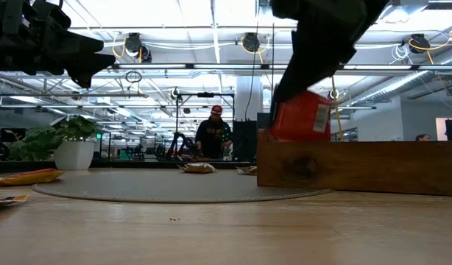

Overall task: Pick & Place Tea
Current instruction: Put the red tea bag into the left section of the wooden organizer

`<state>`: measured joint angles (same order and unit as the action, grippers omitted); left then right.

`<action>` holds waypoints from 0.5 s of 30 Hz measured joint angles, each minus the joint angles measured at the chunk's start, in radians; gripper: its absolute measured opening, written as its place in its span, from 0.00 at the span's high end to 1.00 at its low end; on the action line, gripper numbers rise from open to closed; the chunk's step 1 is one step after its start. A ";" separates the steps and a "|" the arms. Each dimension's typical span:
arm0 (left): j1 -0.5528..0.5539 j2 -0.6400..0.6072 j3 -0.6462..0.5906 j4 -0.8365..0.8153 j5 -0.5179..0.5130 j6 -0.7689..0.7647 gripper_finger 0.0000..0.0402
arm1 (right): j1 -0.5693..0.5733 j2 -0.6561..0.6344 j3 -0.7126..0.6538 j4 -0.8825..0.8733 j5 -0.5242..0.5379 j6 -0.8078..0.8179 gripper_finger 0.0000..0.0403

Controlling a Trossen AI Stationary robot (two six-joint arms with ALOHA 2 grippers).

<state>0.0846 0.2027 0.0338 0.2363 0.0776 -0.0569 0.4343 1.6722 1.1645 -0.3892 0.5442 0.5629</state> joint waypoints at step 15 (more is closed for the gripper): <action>0.000 0.000 0.000 0.000 0.000 0.000 0.47 | 0.181 0.000 -0.410 0.864 0.513 -0.035 1.00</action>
<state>0.0849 0.2024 0.0341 0.2363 0.0776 -0.0570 0.6152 1.6718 0.7540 0.4749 1.0574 0.5277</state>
